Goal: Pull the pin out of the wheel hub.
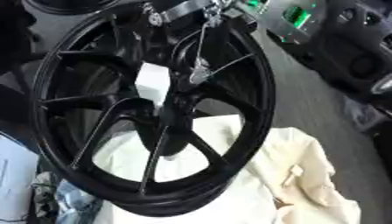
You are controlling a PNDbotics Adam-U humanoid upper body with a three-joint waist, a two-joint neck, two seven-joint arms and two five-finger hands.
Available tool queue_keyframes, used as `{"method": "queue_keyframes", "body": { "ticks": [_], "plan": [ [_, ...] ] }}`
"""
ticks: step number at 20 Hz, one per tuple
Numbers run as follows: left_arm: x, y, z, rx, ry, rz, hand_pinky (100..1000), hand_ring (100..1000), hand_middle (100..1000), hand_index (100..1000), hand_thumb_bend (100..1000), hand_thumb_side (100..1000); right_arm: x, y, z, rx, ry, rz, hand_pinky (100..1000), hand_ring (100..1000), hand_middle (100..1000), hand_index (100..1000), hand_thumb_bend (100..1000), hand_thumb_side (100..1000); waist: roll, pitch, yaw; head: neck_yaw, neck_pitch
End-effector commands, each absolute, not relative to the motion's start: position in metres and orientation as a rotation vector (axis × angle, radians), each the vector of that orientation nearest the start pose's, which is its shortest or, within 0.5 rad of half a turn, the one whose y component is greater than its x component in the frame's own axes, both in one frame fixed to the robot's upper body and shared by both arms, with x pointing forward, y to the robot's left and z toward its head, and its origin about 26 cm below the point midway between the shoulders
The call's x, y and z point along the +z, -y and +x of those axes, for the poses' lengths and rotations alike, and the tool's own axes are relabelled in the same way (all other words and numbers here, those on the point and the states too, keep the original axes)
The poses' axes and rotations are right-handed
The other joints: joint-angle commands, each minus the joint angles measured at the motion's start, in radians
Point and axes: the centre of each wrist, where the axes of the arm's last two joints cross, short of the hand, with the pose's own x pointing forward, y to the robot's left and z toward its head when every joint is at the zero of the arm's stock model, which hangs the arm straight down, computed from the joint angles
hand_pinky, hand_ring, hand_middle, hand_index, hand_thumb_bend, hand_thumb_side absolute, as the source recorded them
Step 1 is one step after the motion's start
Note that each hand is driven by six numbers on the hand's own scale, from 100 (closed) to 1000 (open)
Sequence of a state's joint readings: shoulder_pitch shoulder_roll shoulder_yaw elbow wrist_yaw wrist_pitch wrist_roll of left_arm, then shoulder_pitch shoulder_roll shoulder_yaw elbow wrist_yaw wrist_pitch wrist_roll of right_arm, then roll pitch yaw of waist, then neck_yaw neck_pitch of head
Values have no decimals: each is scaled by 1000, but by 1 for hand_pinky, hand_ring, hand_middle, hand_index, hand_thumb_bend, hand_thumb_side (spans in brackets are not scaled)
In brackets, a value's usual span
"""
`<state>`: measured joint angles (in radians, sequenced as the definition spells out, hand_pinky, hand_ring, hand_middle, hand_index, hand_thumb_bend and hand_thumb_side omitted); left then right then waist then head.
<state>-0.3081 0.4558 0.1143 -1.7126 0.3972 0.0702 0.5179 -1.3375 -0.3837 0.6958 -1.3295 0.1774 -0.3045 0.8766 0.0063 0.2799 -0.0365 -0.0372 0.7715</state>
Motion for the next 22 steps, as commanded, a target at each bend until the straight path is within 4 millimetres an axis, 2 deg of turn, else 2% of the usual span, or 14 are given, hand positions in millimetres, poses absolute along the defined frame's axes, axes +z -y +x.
{"method": "queue_keyframes", "body": {
  "ticks": [1, 10, 22],
  "plan": [
    [176, -340, 333, 419, 1969, 344, 739, 781, 755, 722, 253, 841, 355, 56, 393, -2718, -1777, 106, 890, 800, 750, 843, 458, 100, 2, -14, 3, 2, -1],
    [177, -340, 334, 421, 1969, 340, 740, 781, 755, 722, 252, 842, 358, 54, 393, -2725, -1807, 64, 892, 801, 750, 853, 465, 100, 2, -10, 10, 3, -1],
    [181, -340, 335, 422, 1981, 338, 741, 780, 755, 722, 251, 842, 351, 47, 391, -2744, -1766, 12, 895, 796, 745, 843, 479, 100, -3, 0, 22, -1, -1]
  ]
}}
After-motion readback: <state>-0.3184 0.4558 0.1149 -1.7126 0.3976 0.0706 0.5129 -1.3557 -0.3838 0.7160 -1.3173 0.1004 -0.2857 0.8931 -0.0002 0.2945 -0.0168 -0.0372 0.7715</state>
